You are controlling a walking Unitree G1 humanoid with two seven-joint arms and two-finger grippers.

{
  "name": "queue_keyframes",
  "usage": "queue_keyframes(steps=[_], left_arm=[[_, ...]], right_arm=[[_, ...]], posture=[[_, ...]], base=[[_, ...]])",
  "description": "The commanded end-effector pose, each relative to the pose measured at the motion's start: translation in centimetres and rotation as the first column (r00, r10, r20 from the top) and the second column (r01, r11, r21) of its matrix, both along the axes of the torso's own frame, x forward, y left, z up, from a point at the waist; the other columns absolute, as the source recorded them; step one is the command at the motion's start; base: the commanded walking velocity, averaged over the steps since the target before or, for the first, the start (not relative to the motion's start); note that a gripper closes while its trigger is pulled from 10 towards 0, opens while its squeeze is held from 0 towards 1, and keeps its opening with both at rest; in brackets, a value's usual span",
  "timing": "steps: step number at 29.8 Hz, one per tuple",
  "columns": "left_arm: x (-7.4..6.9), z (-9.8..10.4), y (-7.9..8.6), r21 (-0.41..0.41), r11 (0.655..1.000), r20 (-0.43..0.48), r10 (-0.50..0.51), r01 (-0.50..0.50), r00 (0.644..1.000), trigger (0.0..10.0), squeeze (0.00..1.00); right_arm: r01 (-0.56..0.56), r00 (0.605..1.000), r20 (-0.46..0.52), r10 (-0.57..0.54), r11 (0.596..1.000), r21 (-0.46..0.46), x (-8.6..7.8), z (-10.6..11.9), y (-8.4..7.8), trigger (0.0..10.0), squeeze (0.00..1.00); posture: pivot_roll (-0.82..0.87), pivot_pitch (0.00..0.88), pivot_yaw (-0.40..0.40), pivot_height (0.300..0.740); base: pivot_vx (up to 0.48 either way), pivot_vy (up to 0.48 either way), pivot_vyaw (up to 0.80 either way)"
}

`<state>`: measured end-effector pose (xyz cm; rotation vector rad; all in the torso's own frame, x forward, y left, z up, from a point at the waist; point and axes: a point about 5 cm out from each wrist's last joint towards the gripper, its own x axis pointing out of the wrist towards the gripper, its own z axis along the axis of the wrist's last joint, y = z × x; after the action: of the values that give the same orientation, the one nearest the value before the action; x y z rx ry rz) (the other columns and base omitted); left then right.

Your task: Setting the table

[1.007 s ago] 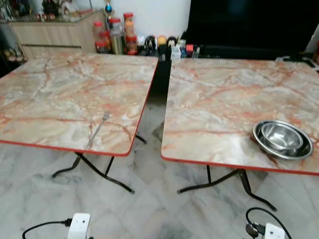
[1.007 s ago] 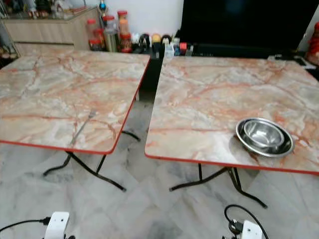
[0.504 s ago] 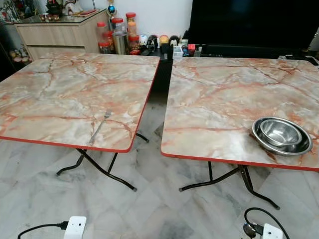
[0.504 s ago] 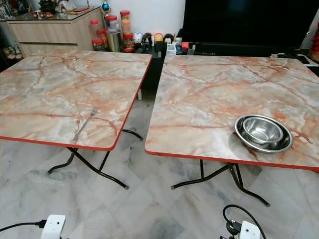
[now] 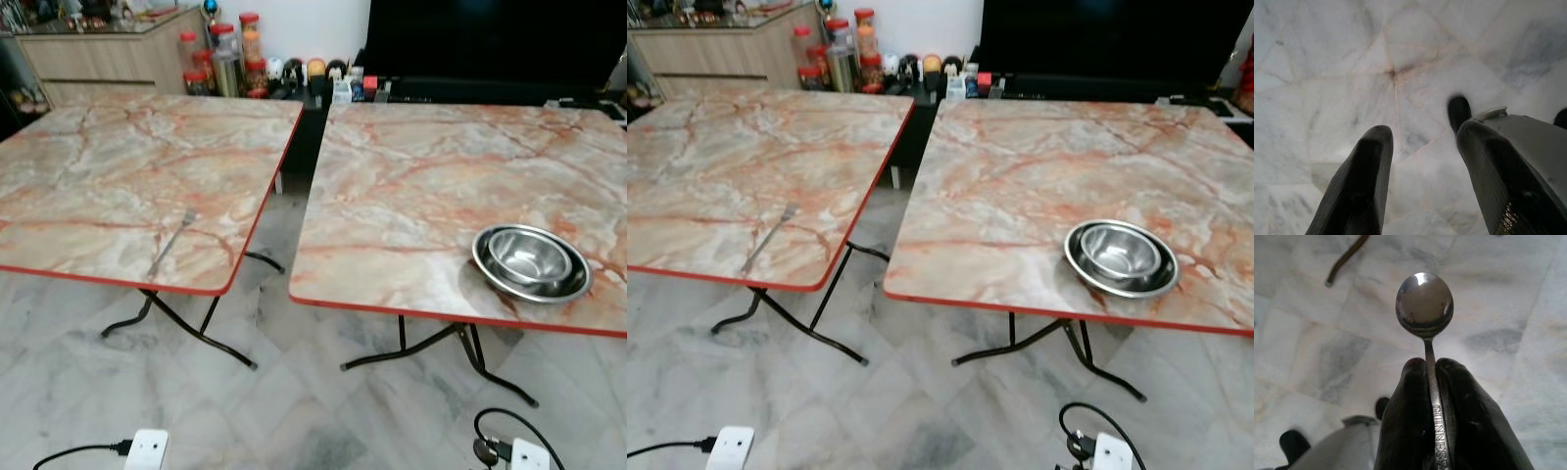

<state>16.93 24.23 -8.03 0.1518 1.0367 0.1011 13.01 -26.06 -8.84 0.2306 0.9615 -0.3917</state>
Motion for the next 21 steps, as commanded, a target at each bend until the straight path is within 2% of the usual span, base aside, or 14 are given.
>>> queue_keyframes(steps=[1, 21], left_arm=[[-0.47, -0.06, 0.56, 0.022, 1.0, -0.024, -0.007, 0.007, 1.0, 10.0, 0.0], [-0.31, -0.03, 0.44, 0.02, 1.0, -0.017, -0.009, 0.009, 1.0, 10.0, 0.0]], right_arm=[[-0.008, 1.0, 0.019, 0.008, 1.0, 0.009, 0.69, 0.12, 0.41, 10.0, 0.0], [-0.015, 1.0, 0.018, 0.015, 1.0, 0.005, 0.84, 0.18, 0.37, 10.0, 0.0]], posture=[[0.0, 0.003, -0.004, 0.74], [0.01, 0.0, -0.012, 0.74]], base=[[0.0, -0.289, 0.0], [0.0, -0.285, 0.0]])
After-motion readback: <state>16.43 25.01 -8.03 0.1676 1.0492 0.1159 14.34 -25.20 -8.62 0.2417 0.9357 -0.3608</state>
